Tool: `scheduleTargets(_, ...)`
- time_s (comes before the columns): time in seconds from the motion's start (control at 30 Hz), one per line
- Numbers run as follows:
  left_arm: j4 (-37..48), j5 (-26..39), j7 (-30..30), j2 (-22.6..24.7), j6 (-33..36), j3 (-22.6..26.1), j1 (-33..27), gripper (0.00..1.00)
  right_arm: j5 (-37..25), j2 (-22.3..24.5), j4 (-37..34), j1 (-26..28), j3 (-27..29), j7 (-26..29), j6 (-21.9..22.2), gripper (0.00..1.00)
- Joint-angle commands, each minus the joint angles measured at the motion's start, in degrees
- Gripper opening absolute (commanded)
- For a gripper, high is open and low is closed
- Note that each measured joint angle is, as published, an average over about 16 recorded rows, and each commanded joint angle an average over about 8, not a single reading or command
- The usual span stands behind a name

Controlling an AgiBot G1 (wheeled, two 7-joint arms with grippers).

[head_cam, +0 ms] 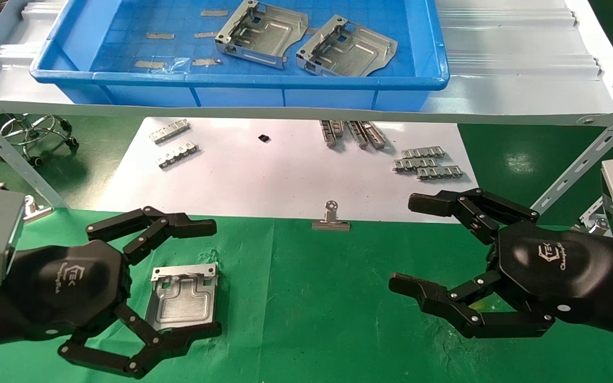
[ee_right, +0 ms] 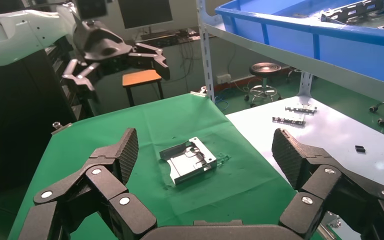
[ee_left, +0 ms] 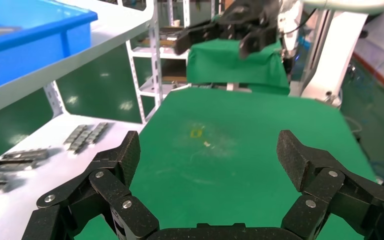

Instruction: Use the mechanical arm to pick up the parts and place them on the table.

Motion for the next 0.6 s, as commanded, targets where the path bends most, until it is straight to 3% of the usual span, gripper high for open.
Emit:
scheduleTargets(0.03, -1.61, -0.45, -1.54, -0.31, -0.13, -1.04, 0.93, 1.00, 0.00, 0.00, 0.00, 0.00, 0.00, 0.00, 0.00, 1.00)
scheduleTargets(0.3, -6.96, -1.93, -6.49, -1.34, -0.52, -4.49, 4.03, 1.00, 0.00, 0.00, -0.01, -0.01, 0.00, 0.00, 0.01, 1.00)
scheduleTargets(0.6, -7.75, -2.26, -6.91, -1.55, -0.61, -5.06, 4.56, 1.00, 0.01, 0.01, -0.01, -0.01, 0.01, 0.00, 0.01, 1.00)
